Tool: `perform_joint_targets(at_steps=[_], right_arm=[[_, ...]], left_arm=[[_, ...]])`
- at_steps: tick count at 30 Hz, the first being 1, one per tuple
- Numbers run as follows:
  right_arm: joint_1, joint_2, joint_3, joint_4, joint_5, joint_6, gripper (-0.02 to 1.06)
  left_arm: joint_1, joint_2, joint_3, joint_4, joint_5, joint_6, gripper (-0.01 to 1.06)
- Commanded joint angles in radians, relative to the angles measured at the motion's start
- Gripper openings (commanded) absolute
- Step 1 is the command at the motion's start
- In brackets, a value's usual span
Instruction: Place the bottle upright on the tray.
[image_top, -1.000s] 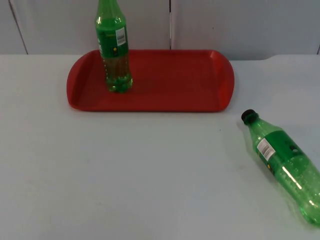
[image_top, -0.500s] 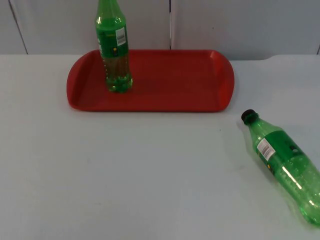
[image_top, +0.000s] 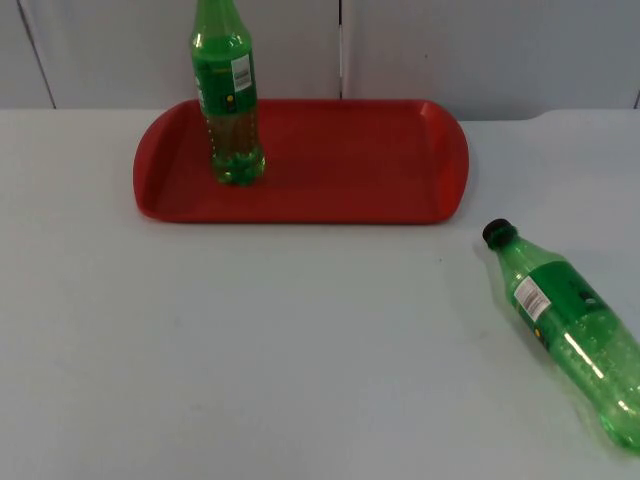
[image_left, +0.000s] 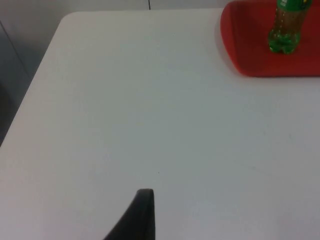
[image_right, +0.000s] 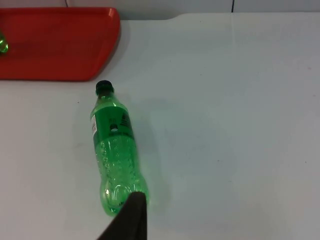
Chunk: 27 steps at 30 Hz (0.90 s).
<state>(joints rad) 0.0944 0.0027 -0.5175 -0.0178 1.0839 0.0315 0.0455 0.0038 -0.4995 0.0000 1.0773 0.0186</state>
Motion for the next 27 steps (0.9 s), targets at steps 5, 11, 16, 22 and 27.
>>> perform_joint_targets(at_steps=[5, 11, 16, 22, 27], right_arm=[[0.0, -0.003, 0.001, 0.002, -0.007, -0.001, 1.05], [0.0, -0.003, 0.001, 0.002, -0.007, -0.001, 1.05], [0.0, -0.003, 0.001, 0.002, -0.007, -0.001, 1.05], [0.0, -0.003, 0.001, -0.006, -0.007, 0.007, 1.05], [0.0, -0.003, 0.001, -0.006, -0.007, 0.007, 1.05]], left_arm=[[0.003, -0.004, 0.005, -0.006, 0.0, 0.003, 1.05], [0.003, -0.004, 0.005, -0.006, 0.0, 0.003, 1.05], [0.003, -0.004, 0.005, -0.006, 0.0, 0.003, 1.05], [0.003, -0.004, 0.005, -0.006, 0.0, 0.003, 1.05], [0.003, -0.004, 0.005, -0.006, 0.0, 0.003, 1.05]])
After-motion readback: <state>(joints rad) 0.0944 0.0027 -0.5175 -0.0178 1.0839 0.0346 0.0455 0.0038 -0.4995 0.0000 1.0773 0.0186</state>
